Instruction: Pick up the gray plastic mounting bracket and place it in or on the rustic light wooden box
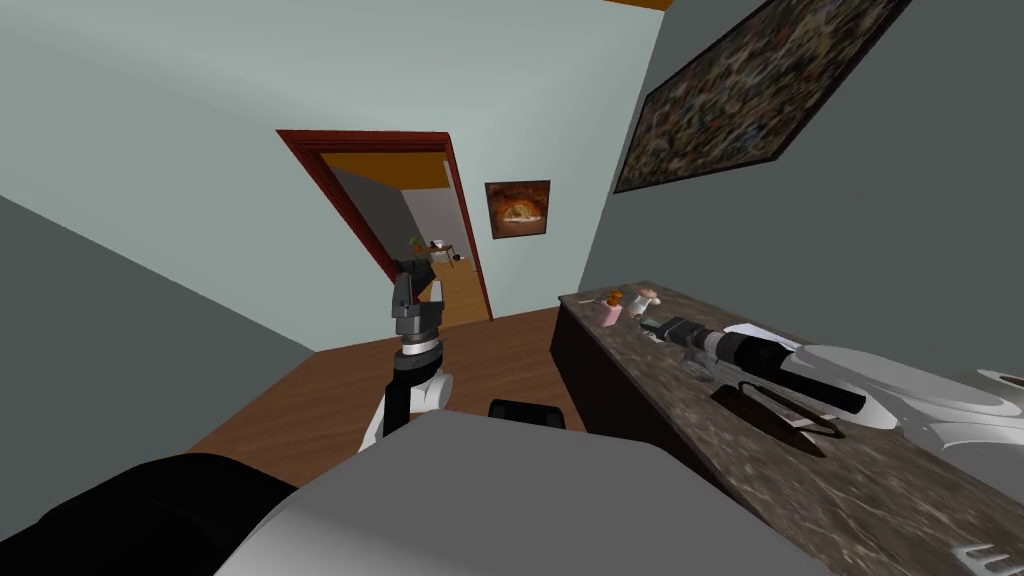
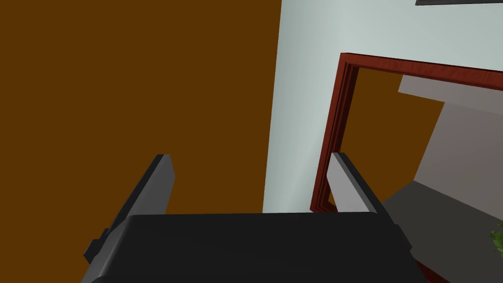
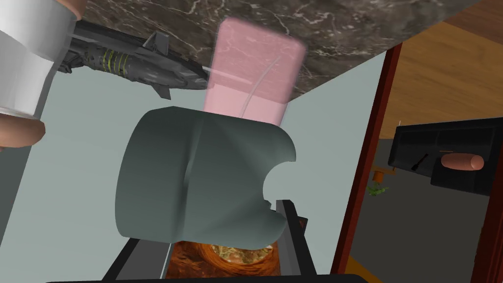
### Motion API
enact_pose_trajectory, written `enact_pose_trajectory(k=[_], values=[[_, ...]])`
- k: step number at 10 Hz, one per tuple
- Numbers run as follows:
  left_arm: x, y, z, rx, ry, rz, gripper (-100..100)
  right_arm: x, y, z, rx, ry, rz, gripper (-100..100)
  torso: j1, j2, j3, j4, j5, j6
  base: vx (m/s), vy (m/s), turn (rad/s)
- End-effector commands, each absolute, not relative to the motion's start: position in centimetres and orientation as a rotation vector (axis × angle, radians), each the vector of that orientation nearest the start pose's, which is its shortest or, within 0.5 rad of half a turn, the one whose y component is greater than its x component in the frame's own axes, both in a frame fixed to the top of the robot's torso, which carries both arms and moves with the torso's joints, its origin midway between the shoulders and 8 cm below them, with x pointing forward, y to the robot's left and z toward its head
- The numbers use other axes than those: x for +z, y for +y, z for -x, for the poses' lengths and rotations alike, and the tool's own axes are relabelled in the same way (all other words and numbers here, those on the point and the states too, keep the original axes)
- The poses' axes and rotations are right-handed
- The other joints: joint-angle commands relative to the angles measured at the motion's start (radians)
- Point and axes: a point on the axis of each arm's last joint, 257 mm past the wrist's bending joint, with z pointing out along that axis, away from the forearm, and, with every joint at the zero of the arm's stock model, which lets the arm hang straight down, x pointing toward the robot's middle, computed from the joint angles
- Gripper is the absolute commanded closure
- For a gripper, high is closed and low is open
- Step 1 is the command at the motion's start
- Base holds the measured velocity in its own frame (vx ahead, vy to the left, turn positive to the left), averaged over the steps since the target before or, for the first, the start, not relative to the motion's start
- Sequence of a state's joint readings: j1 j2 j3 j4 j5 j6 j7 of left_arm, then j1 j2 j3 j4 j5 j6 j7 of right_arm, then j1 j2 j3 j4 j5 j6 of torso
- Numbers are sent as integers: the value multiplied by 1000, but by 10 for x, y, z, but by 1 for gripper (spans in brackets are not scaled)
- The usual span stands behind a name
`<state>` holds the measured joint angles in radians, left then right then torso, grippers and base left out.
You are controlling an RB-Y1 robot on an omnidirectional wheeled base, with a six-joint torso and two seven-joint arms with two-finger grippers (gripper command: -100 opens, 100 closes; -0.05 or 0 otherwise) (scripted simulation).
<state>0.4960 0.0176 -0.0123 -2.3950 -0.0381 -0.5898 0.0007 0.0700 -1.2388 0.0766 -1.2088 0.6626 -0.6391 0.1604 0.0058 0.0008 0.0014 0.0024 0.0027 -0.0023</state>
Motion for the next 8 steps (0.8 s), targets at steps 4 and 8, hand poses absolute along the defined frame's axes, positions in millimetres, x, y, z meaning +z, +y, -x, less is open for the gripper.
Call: enact_pose_trajectory(k=[4,8], values=[[89,258,-302,-1337,503,454,0,-136,-560,-475,-85,1864,584,100,-2,2,1,1,-1,1,-9,7,141],[89,258,-302,-1337,503,454,0,-77,-610,-476,-151,1839,496,100,-6,3,2,1,-3,3,-30,-31,187]])
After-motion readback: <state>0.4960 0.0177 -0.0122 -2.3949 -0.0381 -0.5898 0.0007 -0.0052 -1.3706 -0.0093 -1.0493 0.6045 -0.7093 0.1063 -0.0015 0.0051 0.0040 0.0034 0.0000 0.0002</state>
